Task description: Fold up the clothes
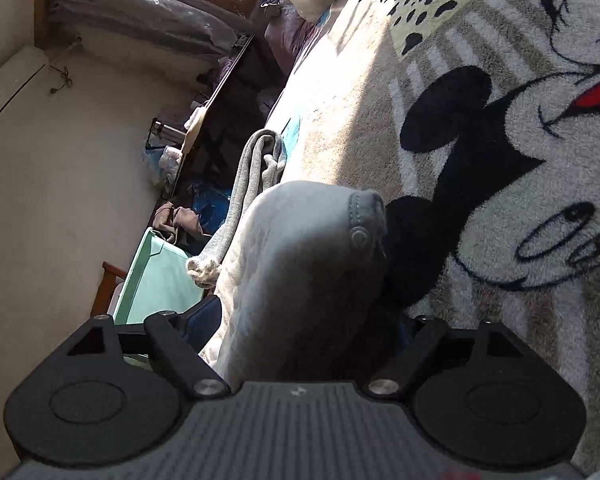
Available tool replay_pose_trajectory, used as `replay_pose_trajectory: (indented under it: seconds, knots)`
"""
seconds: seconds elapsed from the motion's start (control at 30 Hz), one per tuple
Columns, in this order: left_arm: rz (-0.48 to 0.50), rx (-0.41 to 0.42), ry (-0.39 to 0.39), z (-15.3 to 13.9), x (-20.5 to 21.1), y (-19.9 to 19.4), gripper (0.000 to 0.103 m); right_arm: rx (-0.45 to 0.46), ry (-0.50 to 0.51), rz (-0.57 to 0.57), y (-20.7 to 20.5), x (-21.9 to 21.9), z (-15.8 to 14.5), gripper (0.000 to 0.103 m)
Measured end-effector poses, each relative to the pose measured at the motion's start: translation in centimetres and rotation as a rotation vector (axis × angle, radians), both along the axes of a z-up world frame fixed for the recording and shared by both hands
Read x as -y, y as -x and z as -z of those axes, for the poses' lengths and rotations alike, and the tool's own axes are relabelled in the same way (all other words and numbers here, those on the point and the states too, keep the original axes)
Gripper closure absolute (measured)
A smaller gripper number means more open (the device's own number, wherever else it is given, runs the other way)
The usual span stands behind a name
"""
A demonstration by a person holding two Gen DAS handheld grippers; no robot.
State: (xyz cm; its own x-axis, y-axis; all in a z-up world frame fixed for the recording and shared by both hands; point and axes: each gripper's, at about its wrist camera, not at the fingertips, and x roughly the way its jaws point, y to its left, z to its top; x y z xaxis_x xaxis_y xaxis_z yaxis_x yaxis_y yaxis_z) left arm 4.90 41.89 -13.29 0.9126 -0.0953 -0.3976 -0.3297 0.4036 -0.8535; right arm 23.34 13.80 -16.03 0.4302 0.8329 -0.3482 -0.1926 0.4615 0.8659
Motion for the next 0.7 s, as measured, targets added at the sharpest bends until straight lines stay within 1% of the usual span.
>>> replay_pose_trajectory:
  seconds: [0.03,0.07,0.1,0.13,0.17,0.33,0.4,0.43,0.5,0.53,0.57,0.6,0.63,0.67,0.7]
  knots:
    - [0.005,0.003,-0.011,-0.3,0.3,-0.4,0.077,0.006,0.001,0.001,-0.7,-0.4,0.1,0.035]
    - [0.006,0.006,-0.026,-0.8,0.6,-0.8,0.078,0.008,-0.004,-0.005,-1.5,-0.7,0.3,0.049]
    - [0.011,0.006,-0.038,-1.4,0.9,-1.4,0.078,0.000,-0.020,-0.016,-2.3,-0.8,0.4,0.057]
    - [0.015,0.008,-0.052,-2.0,1.2,-2.2,0.078,-0.012,-0.038,-0.022,-3.0,-0.8,0.4,0.061]
    - [0.017,0.015,-0.065,-2.7,1.5,-3.0,0.078,-0.010,-0.053,-0.029,-3.7,-0.8,0.2,0.063]
    - [-0.007,0.099,-0.098,-5.2,2.3,-7.2,0.078,0.083,-0.114,-0.050,-7.2,-0.7,-3.5,0.063]
    - [-0.029,0.126,-0.101,-5.6,2.1,-9.3,0.078,0.129,-0.131,-0.050,-9.1,-0.7,-5.4,0.063]
    - [-0.049,0.129,-0.089,-5.4,1.8,-10.3,0.078,0.146,-0.141,-0.051,-10.1,-0.8,-6.1,0.063]
    - [-0.111,0.115,-0.040,-3.9,1.0,-12.3,0.078,0.172,-0.152,-0.050,-12.3,-1.2,-7.1,0.063]
    - [-0.145,0.093,-0.023,-2.8,0.5,-13.3,0.078,0.178,-0.142,-0.052,-13.4,-1.6,-7.2,0.063]
    - [-0.174,0.045,-0.027,-1.4,0.2,-14.2,0.078,0.185,-0.132,-0.055,-14.5,-2.1,-7.3,0.062]
    - [-0.182,-0.019,-0.052,0.2,0.1,-15.2,0.078,0.183,-0.108,-0.055,-15.6,-2.5,-7.2,0.058]
    - [-0.177,-0.064,-0.072,1.2,0.0,-15.9,0.076,0.160,-0.050,-0.052,-17.0,-3.1,-6.6,0.038]
    - [-0.168,-0.052,-0.075,0.7,0.0,-15.9,0.076,0.120,0.019,-0.048,-18.3,-3.8,-5.2,0.032]
    - [-0.160,-0.039,-0.077,0.3,-0.1,-15.9,0.076,0.079,0.067,-0.038,-19.0,-4.3,-3.9,0.032]
